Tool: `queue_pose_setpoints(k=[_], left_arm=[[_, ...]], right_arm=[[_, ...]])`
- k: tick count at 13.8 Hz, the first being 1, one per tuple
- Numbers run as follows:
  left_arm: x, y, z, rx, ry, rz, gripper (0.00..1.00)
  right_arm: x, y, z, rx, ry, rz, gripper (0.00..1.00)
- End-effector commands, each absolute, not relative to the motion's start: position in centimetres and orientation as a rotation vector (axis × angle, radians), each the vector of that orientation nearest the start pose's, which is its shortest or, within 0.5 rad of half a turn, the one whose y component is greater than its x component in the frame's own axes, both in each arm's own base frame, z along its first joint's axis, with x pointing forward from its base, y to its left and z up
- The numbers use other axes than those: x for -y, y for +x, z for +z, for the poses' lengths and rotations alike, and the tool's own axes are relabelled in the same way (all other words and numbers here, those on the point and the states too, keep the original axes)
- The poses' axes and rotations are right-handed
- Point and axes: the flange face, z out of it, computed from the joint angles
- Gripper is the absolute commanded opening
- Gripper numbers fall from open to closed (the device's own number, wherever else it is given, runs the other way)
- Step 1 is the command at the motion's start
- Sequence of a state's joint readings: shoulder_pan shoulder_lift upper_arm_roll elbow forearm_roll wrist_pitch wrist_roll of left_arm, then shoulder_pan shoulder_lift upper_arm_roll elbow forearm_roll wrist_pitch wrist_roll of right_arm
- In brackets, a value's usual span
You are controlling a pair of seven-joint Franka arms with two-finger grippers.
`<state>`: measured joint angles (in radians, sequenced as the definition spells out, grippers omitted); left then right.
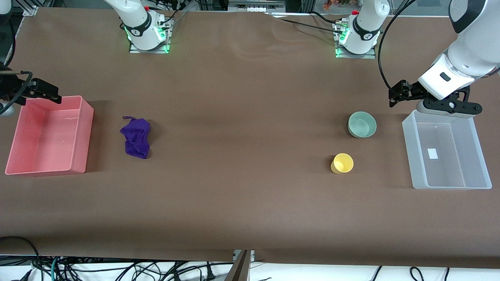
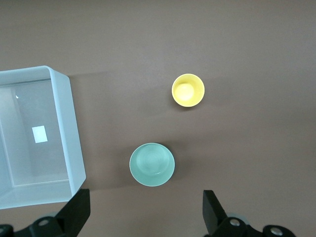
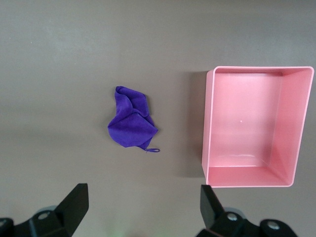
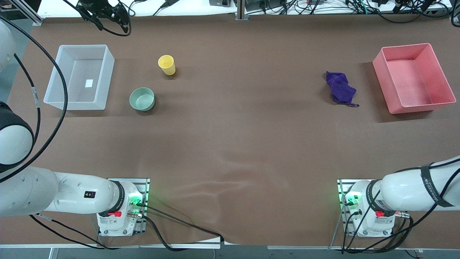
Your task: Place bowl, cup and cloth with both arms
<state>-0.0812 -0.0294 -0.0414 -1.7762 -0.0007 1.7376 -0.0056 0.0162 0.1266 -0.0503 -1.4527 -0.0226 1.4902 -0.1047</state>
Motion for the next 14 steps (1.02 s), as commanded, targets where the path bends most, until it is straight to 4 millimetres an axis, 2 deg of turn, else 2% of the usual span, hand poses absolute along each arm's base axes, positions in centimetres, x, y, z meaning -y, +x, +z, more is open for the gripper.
queue_pose_setpoints(k=[1, 12, 14], left_arm=[[6.7, 54.9, 56.2, -0.180, -3.113, 0.017, 1.00], [6.7, 54.8, 56.2, -0.182, -3.113, 0.022, 1.00], [6.7, 54.8, 56.2, -0.182, -3.112, 0.029, 1.00]], right_arm=[[2.1, 58.8, 60.6, 0.087, -3.149, 0.122, 1.00], [1.8, 59.0, 60.2, 0.104, -3.150, 0.132, 1.00], [1.9, 59.6, 59.0, 0.101, -3.150, 0.161, 1.00]])
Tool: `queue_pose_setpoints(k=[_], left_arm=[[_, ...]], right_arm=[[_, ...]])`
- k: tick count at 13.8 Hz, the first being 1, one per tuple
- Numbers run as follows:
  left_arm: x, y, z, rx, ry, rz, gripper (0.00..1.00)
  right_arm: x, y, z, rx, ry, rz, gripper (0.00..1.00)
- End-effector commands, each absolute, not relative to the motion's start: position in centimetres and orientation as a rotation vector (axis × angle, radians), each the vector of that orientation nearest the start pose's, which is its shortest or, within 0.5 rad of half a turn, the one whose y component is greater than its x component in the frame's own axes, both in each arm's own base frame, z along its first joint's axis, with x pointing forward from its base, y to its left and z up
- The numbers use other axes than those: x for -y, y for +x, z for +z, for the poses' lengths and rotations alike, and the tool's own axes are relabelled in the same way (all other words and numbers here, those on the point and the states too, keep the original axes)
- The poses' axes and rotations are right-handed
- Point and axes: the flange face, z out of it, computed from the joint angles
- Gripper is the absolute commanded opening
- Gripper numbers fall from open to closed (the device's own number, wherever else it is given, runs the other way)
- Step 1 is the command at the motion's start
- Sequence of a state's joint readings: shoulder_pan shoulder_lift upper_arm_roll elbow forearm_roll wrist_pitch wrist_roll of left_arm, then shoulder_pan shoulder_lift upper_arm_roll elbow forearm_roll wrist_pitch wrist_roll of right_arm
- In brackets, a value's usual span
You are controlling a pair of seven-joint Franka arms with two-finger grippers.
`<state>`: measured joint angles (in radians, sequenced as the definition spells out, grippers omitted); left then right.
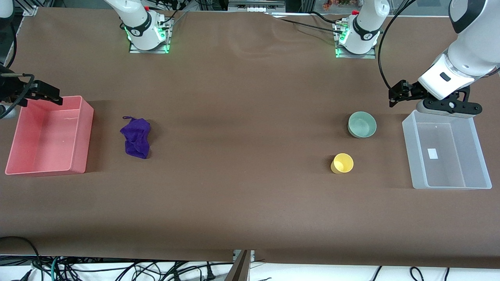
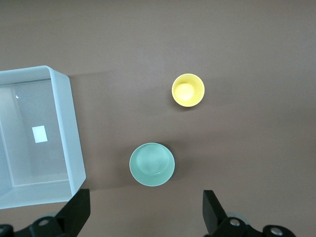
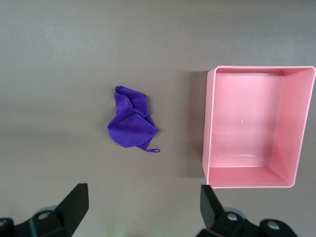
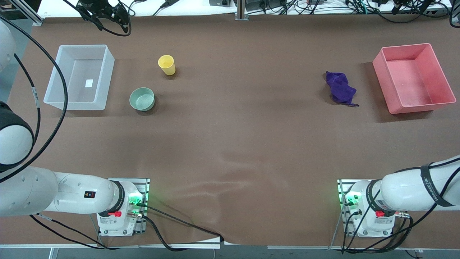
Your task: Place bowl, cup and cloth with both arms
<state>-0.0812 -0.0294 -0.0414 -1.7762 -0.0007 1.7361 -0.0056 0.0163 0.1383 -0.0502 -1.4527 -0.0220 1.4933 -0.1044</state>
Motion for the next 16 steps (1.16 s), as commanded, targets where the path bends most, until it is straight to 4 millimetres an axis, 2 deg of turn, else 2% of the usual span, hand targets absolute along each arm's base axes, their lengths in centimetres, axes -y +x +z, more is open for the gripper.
queue_pose_setpoints(k=[1, 3, 4, 5, 6, 10, 12, 14, 16], left_arm=[[6.7, 54.7, 56.2, -0.182, -3.112, 0.029, 1.00], [6.6, 54.8, 56.1, -0.180, -3.112, 0.033, 1.00], [6.5, 54.8, 55.5, -0.182, -3.110, 0.052, 1.00], [6.4, 55.1, 53.8, -0.178, -3.105, 0.123, 1.00], [6.4, 55.3, 52.4, -0.182, -3.090, 0.193, 1.00], [6.5, 57.5, 44.4, -0.326, -3.011, 0.361, 1.00], [6.2, 57.6, 39.9, -0.501, -3.007, 0.364, 1.00], [5.3, 56.3, 35.1, -0.612, -3.005, 0.321, 1.00], [5.2, 54.2, 30.4, -0.752, -2.992, 0.251, 0.99]], right_arm=[[1.7, 60.2, 57.9, 0.104, -3.149, 0.175, 1.00], [1.1, 60.9, 56.6, 0.114, -3.148, 0.161, 1.00], [-0.3, 61.9, 54.3, 0.163, -3.163, 0.213, 1.00], [-2.2, 62.7, 52.4, 0.224, -3.208, 0.237, 1.00], [-3.0, 63.2, 49.8, 0.263, -3.233, 0.254, 1.00], [-3.3, 62.7, 41.4, 0.291, -3.197, 0.274, 1.00], [-4.5, 61.6, 37.5, 0.259, -3.140, 0.271, 1.00], [-4.7, 60.3, 33.6, 0.247, -3.128, 0.234, 1.00], [-4.5, 59.2, 31.0, 0.201, -3.128, 0.222, 1.00]])
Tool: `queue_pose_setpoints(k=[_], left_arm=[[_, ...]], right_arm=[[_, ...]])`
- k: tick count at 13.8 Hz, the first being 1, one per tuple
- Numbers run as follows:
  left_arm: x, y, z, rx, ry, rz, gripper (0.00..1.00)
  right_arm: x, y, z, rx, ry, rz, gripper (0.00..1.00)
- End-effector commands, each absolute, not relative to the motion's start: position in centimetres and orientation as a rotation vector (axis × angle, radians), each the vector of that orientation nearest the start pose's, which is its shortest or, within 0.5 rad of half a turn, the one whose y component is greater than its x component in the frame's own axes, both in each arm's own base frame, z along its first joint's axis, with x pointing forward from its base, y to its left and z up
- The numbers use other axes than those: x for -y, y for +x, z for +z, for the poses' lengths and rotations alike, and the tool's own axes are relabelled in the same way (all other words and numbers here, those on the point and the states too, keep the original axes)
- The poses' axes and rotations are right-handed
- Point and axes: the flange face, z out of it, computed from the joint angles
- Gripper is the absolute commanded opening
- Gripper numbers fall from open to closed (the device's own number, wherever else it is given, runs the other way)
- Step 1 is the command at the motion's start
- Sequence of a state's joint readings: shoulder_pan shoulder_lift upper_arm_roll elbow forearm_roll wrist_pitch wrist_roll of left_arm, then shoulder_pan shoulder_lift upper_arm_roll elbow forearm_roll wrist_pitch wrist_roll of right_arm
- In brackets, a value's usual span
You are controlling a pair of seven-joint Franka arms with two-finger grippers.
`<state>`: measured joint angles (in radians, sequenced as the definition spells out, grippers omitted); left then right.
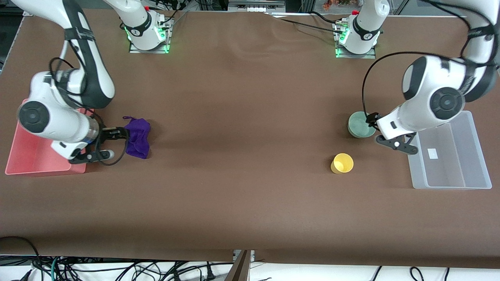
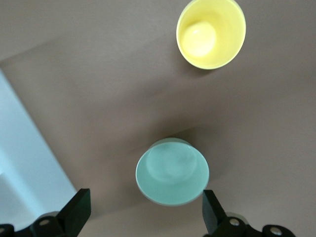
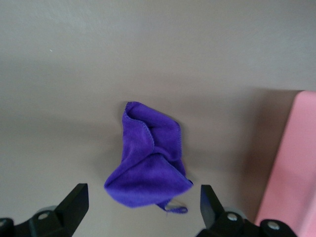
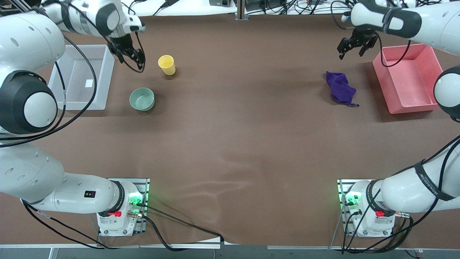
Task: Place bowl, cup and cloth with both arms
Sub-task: 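Grasp the purple cloth with the right gripper while the left gripper grasps the bowl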
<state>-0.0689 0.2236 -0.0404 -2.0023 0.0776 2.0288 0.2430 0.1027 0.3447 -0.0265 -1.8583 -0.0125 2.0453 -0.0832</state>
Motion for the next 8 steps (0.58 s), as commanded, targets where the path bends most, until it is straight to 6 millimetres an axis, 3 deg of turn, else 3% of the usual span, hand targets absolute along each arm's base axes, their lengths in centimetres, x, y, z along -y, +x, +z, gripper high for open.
queue_pose_setpoints(k=[1, 3, 6, 7, 8], left_arm=[[4.9, 53.6, 28.7, -0.861, -2.973, 0.200, 0.99], [3.4, 53.4, 25.4, -1.028, -2.938, 0.187, 0.99], [1.4, 53.5, 21.8, -1.339, -2.842, 0.214, 0.99], [1.2, 53.4, 21.2, -1.371, -2.833, 0.225, 0.94], [1.2, 53.3, 20.8, -1.383, -2.829, 0.227, 0.81]], right_arm=[[-5.0, 58.7, 30.0, 0.111, -3.123, 0.234, 1.00], [-6.8, 58.2, 28.9, 0.046, -3.122, 0.264, 1.00], [-6.8, 56.5, 25.2, 0.024, -3.125, 0.221, 1.00], [-6.9, 55.7, 23.8, 0.027, -3.125, 0.209, 1.00], [-6.9, 55.3, 22.8, 0.031, -3.126, 0.197, 1.00]])
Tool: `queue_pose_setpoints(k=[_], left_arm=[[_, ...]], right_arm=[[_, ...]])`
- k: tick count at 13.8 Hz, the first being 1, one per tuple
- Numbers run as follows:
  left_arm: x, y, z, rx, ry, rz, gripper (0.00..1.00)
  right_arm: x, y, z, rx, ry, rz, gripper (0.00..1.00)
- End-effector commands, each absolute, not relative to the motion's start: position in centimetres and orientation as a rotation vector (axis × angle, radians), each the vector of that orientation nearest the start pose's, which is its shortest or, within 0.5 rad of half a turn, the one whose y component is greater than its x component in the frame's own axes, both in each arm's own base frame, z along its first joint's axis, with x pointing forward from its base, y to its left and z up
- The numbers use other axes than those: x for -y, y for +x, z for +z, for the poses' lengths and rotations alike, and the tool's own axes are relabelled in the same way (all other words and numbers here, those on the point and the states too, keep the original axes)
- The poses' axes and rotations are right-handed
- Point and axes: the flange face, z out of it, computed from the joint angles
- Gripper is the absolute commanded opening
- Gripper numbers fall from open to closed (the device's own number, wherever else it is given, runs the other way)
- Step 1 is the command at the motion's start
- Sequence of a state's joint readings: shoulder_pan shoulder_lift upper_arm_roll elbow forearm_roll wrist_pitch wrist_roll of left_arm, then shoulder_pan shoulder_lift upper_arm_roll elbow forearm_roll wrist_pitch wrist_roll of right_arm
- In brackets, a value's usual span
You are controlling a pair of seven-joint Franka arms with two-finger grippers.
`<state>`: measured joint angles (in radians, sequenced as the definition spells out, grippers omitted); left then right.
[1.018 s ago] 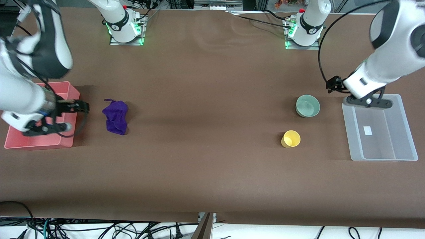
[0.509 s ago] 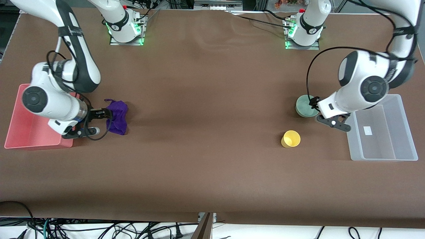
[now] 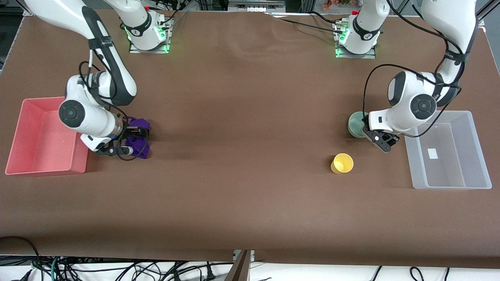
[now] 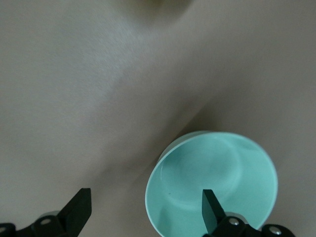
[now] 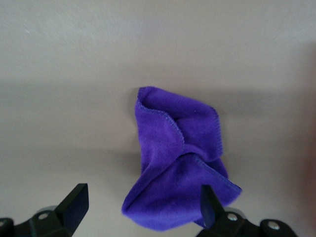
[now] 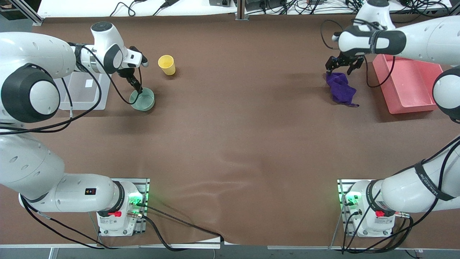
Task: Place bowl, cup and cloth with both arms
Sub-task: 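Grasp the purple cloth with the right gripper while the left gripper grasps the bowl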
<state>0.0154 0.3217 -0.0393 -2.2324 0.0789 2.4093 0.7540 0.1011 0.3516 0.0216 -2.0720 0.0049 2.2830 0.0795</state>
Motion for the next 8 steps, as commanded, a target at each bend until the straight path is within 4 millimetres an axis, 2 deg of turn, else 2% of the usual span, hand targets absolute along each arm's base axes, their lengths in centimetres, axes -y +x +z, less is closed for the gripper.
queue_pose_setpoints(k=[1, 2, 3, 4, 5, 6, 7, 8], left_arm=[[1.3, 53.2, 20.4, -1.391, -2.828, 0.238, 0.53], [1.3, 53.0, 20.0, -1.395, -2.829, 0.249, 0.26], [1.3, 53.0, 19.7, -1.396, -2.831, 0.258, 0.09], [1.3, 52.8, 19.3, -1.398, -2.834, 0.271, 0.00], [1.2, 52.7, 19.1, -1.396, -2.835, 0.275, 0.00], [1.3, 52.7, 19.2, -1.400, -2.834, 0.275, 0.00], [1.4, 52.8, 19.4, -1.402, -2.832, 0.276, 0.00], [1.5, 52.9, 19.8, -1.414, -2.825, 0.269, 0.00]], right_arm=[[-6.9, 54.8, 21.8, 0.037, -3.126, 0.202, 1.00], [-6.8, 54.5, 21.2, 0.036, -3.126, 0.194, 1.00], [-6.8, 54.3, 20.5, 0.036, -3.126, 0.204, 1.00], [-6.8, 54.2, 20.2, 0.036, -3.126, 0.211, 1.00], [-6.8, 54.1, 20.0, 0.040, -3.126, 0.218, 0.87], [-6.8, 54.1, 20.0, 0.048, -3.125, 0.225, 0.35], [-6.8, 54.0, 19.9, 0.039, -3.125, 0.238, 0.06], [-6.8, 54.0, 19.9, 0.034, -3.126, 0.245, 0.00]])
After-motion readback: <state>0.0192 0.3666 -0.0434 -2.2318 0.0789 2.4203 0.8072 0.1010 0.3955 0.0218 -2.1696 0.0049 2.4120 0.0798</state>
